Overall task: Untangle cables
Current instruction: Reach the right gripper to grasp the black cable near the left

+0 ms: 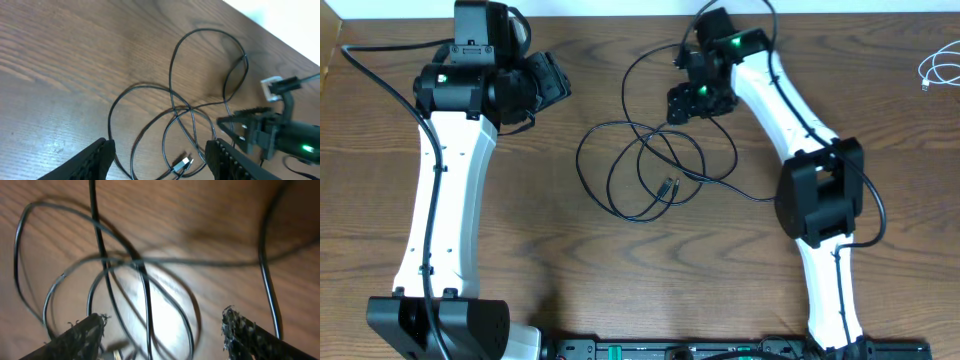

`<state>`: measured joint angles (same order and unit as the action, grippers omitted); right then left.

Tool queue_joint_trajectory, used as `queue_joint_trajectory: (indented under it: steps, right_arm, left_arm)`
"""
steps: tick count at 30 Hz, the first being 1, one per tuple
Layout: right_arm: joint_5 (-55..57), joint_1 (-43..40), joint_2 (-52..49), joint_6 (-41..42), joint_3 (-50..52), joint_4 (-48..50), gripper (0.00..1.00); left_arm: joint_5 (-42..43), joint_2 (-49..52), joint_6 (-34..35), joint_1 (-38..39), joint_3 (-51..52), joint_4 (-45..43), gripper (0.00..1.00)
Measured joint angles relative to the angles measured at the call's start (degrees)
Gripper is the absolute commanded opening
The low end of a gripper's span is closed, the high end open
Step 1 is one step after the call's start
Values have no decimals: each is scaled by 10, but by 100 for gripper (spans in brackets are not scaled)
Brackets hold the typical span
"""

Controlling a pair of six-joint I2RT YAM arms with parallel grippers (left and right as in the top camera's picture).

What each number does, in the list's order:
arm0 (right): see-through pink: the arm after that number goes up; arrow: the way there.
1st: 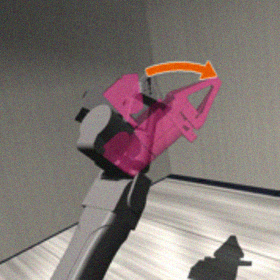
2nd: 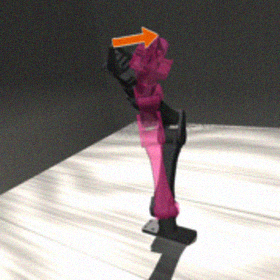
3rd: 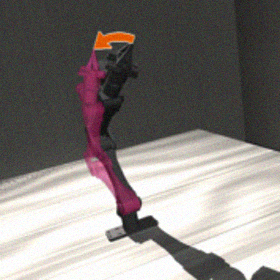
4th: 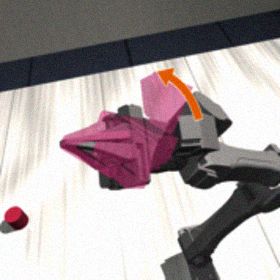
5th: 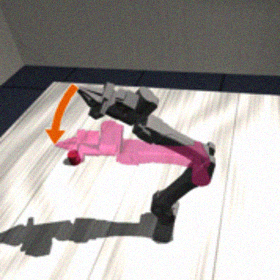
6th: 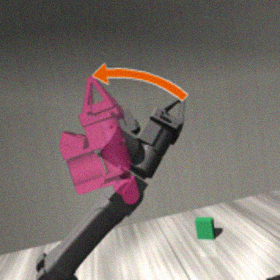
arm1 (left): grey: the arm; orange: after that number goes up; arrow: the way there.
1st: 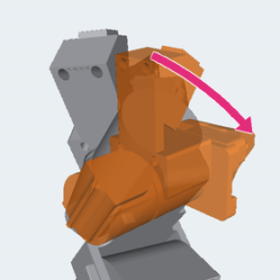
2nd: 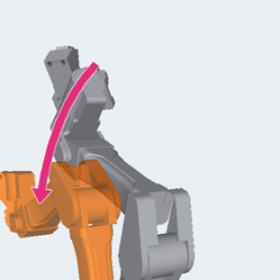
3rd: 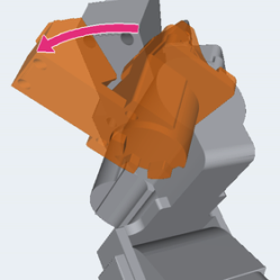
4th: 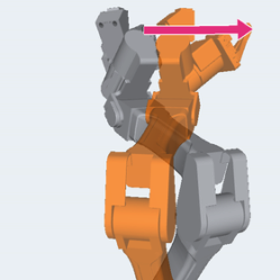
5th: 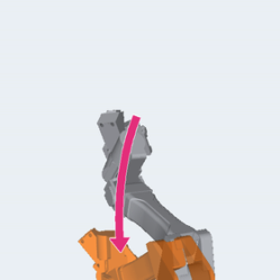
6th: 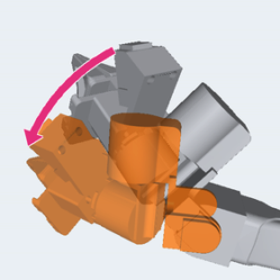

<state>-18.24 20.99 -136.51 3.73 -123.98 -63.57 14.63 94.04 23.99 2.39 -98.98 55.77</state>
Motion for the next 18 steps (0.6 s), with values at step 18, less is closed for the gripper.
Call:
queue_joint_trajectory:
  steps: [18]
  right_arm:
    - [43,11,-74,287,-5,112,62]
  left_arm:
    - [0,0,0,0,0,0,63]
